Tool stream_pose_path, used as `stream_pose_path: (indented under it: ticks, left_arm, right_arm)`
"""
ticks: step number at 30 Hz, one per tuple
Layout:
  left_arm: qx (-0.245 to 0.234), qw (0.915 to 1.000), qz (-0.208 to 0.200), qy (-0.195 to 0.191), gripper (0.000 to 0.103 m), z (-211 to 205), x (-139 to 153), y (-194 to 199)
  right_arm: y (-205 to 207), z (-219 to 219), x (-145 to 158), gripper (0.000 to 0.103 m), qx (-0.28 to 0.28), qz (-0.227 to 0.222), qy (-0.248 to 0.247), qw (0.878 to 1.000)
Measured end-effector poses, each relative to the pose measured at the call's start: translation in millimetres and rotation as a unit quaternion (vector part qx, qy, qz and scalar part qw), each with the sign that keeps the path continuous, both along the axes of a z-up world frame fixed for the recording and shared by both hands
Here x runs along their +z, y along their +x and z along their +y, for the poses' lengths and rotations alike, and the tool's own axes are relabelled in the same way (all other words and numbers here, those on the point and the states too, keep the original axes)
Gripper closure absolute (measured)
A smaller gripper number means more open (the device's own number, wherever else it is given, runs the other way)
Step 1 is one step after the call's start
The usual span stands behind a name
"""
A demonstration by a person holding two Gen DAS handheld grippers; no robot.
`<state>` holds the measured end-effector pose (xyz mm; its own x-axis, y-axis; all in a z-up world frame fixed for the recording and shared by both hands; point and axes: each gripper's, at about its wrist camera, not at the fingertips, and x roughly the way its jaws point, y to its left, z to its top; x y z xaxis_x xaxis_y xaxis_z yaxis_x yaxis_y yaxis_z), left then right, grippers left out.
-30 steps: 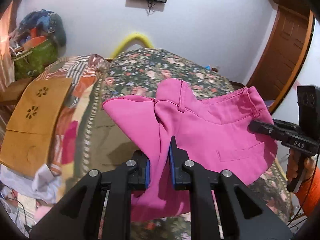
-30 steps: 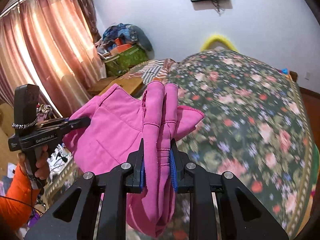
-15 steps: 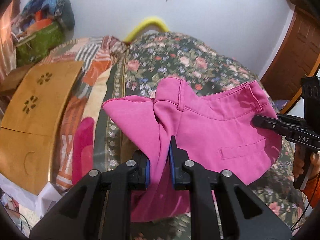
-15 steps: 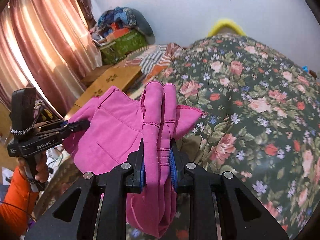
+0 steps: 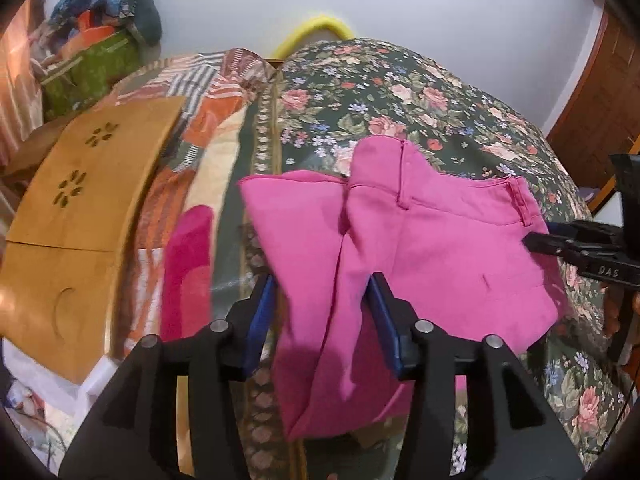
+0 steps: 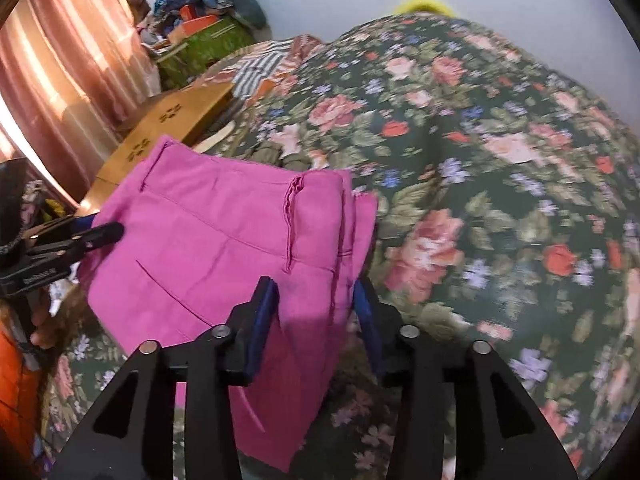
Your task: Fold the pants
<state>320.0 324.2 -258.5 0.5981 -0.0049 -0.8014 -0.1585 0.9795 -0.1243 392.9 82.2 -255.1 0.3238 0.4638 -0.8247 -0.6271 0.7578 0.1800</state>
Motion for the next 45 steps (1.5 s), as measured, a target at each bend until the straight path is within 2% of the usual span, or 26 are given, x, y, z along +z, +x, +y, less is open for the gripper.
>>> stream_pose_path:
  ticks: [4, 6, 11, 15, 20, 22, 25, 28, 33, 36, 38, 40, 44, 45]
  left_arm:
    - [0.026, 0.9994, -0.002, 0.025, 0.055, 1, 19, -20]
    - [0.038, 0.9988, -0.019, 0.026, 0.055, -2, 39, -37]
    - [0.055, 0.9949, -0.074, 0.04, 0.055, -26, 96, -79]
    - [0.055, 0.9889, -0.127, 0.053, 0.055, -61, 148, -124]
    - [0.044, 0.9741, -0.206, 0.082, 0.054, -119, 209, -188]
    - [0.035, 0.9693, -0.231, 0.076, 0.054, -141, 227, -212]
    - [0.035, 0.9586, -0.265, 0.098, 0.052, -173, 248, -245]
    - [0.037, 0.9497, -0.293, 0.104, 0.047, -196, 262, -274]
    - [0.049, 0.9385, -0.325, 0.105, 0.046, -225, 277, -316]
    - [0.056, 0.9306, -0.342, 0.117, 0.035, -236, 280, -334]
    - [0.059, 0.9264, -0.349, 0.128, 0.032, -242, 280, -342]
    - [0.058, 0.9242, -0.352, 0.135, 0.026, -247, 278, -350]
    - [0.058, 0.9226, -0.355, 0.139, 0.016, -251, 274, -359]
    - [0.057, 0.9225, -0.355, 0.14, 0.012, -252, 272, -359]
  right_arm:
    - [-12, -12, 21, 0.063, -0.013, -0.032, -0.033, 0.999]
    - [-23, -20, 38, 0.063, -0.012, -0.05, -0.034, 0.998]
    - [-63, -44, 94, 0.063, -0.011, -0.102, 0.002, 0.995]
    - [-98, -61, 138, 0.062, -0.011, -0.13, 0.055, 0.99]
    - [-154, -84, 191, 0.061, -0.006, -0.184, 0.11, 0.977]
    - [-180, -98, 210, 0.055, -0.004, -0.205, 0.136, 0.969]
    - [-210, -115, 227, 0.054, -0.002, -0.228, 0.166, 0.959]
    - [-244, -129, 242, 0.051, 0.004, -0.26, 0.18, 0.949]
    - [-288, -149, 254, 0.048, 0.016, -0.296, 0.206, 0.933]
    - [-308, -157, 255, 0.047, 0.022, -0.308, 0.219, 0.926]
    - [-313, -157, 253, 0.045, 0.023, -0.309, 0.225, 0.924]
    - [-317, -156, 249, 0.036, 0.024, -0.308, 0.231, 0.923]
    - [-325, -154, 243, 0.028, 0.018, -0.317, 0.226, 0.921]
    - [-327, -155, 242, 0.022, 0.014, -0.321, 0.224, 0.92]
